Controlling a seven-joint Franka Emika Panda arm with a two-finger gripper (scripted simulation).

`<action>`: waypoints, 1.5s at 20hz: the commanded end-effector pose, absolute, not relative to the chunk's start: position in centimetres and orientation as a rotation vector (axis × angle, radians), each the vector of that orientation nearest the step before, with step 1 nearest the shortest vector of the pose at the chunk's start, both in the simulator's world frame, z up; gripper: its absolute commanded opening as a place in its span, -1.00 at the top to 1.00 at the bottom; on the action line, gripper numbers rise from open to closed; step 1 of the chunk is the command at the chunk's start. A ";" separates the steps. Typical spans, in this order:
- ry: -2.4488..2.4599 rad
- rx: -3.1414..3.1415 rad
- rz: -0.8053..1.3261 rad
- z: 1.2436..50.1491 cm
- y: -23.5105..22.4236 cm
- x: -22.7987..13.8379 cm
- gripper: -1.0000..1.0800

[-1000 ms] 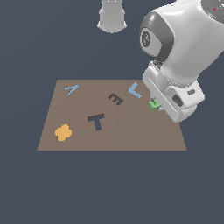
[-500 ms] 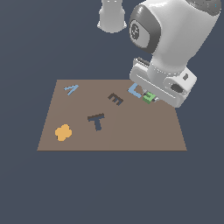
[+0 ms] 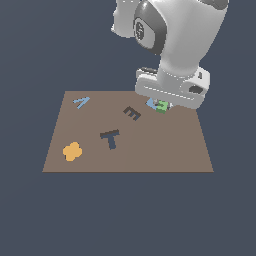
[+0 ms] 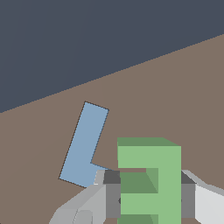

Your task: Insert a designated object into the corresponding slot on a board.

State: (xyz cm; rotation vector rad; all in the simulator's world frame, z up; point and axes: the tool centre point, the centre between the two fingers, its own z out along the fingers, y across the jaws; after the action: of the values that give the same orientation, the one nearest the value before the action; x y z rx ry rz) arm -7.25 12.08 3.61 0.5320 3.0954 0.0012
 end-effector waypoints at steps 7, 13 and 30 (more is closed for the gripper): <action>3.140 0.061 0.001 3.7 9.3 -8.0 1.00; 3.130 -0.255 0.001 3.8 7.4 -8.0 1.00; 2.971 -1.016 0.000 4.0 2.9 -6.2 1.00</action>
State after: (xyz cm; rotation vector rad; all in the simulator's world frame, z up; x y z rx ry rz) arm -6.41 3.15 3.93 -0.9607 2.9899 -0.0003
